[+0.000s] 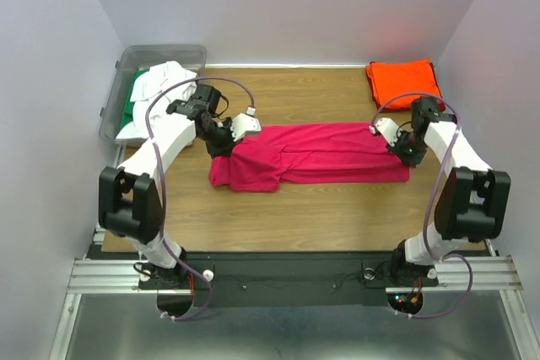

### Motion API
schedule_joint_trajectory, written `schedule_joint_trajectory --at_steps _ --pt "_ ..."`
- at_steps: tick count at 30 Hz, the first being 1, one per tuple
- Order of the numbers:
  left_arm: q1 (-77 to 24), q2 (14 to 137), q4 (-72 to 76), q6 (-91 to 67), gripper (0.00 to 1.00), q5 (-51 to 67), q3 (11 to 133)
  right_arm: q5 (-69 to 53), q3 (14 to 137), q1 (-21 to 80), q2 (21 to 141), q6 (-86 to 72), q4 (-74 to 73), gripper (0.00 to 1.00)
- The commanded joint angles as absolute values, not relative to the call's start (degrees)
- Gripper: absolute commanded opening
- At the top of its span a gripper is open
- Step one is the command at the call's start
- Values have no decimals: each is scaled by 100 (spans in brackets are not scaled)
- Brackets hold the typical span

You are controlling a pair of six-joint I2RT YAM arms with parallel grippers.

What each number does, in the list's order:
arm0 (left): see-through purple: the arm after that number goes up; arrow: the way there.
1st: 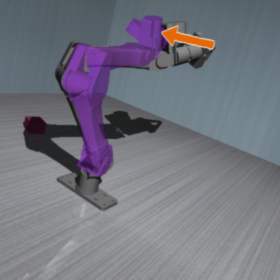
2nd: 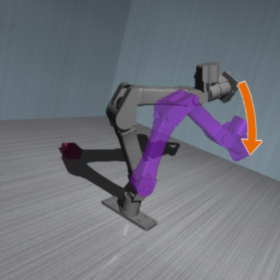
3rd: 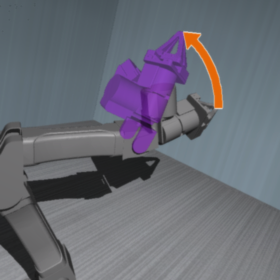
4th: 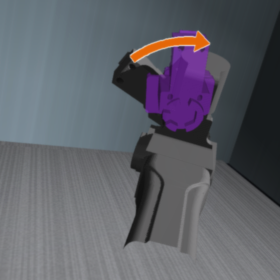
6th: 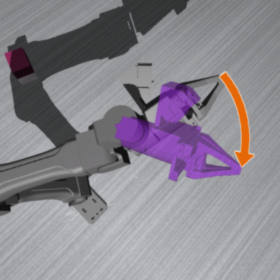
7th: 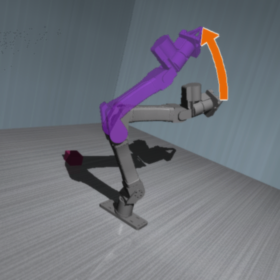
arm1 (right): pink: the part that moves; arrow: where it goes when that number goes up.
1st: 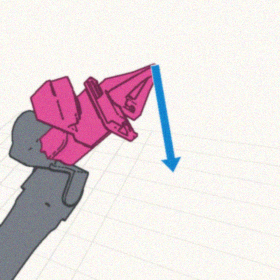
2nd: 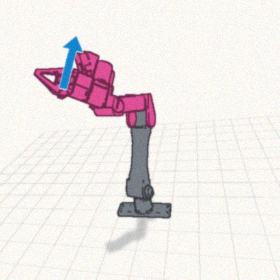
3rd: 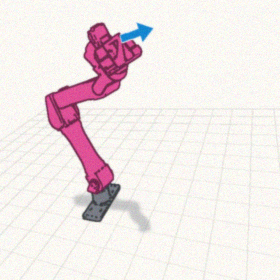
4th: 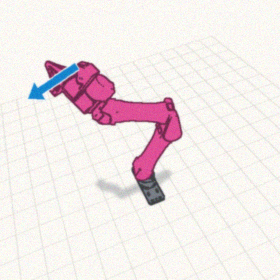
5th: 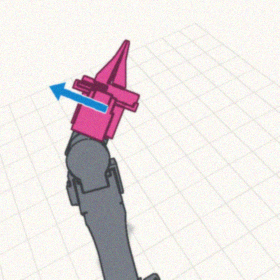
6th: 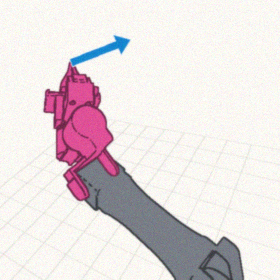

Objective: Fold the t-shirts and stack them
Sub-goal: Fold the tshirt

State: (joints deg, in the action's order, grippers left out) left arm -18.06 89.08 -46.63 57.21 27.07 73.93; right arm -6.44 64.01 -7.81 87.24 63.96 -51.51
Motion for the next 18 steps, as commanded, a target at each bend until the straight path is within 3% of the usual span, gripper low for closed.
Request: schedule_joint_trajectory --at_steps 1,16,18 --pt "-1600 9342 -4878 5976 0 2918 8006 -808 7118 -809 9254 6214 -5124 1" --pt "-1160 10784 -4509 6153 0 2830 8561 -1054 8288 -791 11030 5687 -4808 1" --pt "-1151 10872 -4404 6074 0 2813 8578 -1072 8367 -791 11109 5599 -4764 8"
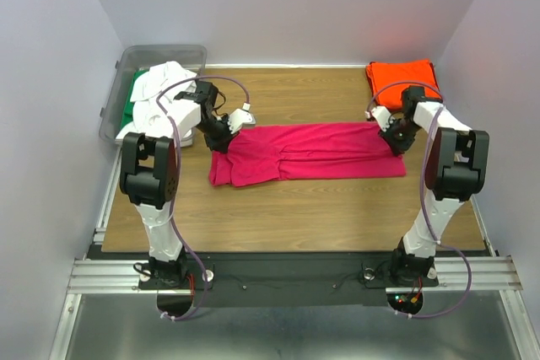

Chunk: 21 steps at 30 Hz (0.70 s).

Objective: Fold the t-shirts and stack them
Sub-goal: Fold the tshirt

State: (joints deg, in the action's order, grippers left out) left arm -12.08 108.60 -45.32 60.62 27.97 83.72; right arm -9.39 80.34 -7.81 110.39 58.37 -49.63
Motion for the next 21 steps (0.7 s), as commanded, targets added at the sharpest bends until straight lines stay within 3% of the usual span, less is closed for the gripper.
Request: schedule_joint_trajectory --at_steps 1,3,4,9,10,15,17,21 --pt "-1143 10889 -4369 6038 2 2813 8587 -1081 8419 -791 11144 5494 -4755 13" --pt "-1134 10942 -4316 5907 10 2778 8666 -1055 8551 -791 11171 5353 -4737 26" --pt "-1116 10951 -4298 5845 18 2769 8701 -1029 8595 -791 11162 5205 -4746 29" --pt "-853 10662 -4604 5511 41 2960 8860 -958 8772 -861 10690 4528 -4781 45" --pt "-739 10565 -4692 5502 50 3040 8746 -1002 8719 -879 10583 4291 -4833 48" --pt "-510 9625 -4878 5309 54 3436 7947 -1151 8333 -958 10152 3613 -5264 54" --pt "-501 9256 -4843 5247 66 3480 7429 -1213 8000 -1002 9976 3279 -5326 56" --pt "-501 8842 -4378 5045 67 3296 6602 -1371 7490 -1168 9809 2954 -5317 57"
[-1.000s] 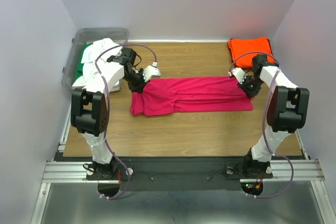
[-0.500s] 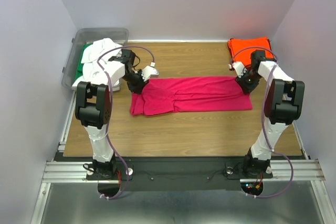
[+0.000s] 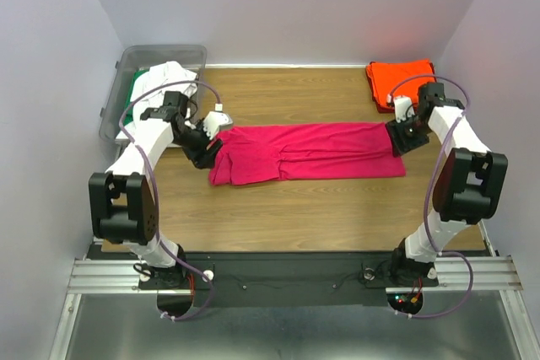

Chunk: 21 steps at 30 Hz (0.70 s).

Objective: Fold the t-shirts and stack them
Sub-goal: Fold the tshirt

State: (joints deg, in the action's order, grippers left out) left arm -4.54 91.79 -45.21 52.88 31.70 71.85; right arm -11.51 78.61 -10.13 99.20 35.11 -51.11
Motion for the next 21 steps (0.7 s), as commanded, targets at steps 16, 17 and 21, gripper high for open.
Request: schedule_joint_trajectory --at_steps 16,17,21 --pt "-510 9184 -3903 4948 66 3560 5924 -1723 6970 -1793 10213 2892 -4887 57" --pt "-510 9193 -3911 4983 65 3560 5898 -1757 6970 -1793 10291 2883 -4852 56" --pt "-510 9290 -4017 5036 61 3647 5889 -1907 7014 -1793 10564 2813 -4781 52"
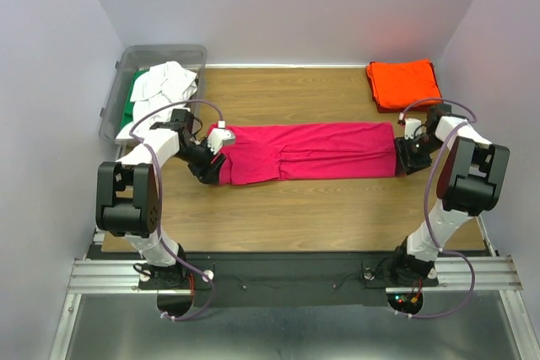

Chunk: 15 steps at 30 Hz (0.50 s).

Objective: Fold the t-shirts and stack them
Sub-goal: Fold the tshirt

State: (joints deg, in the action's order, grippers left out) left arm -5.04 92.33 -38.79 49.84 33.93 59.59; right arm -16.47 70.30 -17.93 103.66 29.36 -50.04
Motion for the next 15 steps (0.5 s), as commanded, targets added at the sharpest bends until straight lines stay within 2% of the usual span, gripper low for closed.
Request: schedule_joint_trajectory --at_steps 1,6,12,13,15 --pt "-510 9307 -4008 5045 61 3665 5889 -1933 7014 -1793 10599 2813 -4781 51" --pt "-545 9387 -4017 5071 54 3647 5871 -1969 7022 -1802 10714 2777 -4755 38" --pt "-554 9545 -4104 5133 21 3516 5889 -1934 7022 -1793 10670 2777 -4746 9" --pt "-554 9562 -4174 5150 11 3472 5889 -1890 7022 -1793 10661 2786 -4755 1" --pt "-554 9536 -4227 5142 3 3262 5906 -1820 7031 -1793 10626 2786 -4755 1"
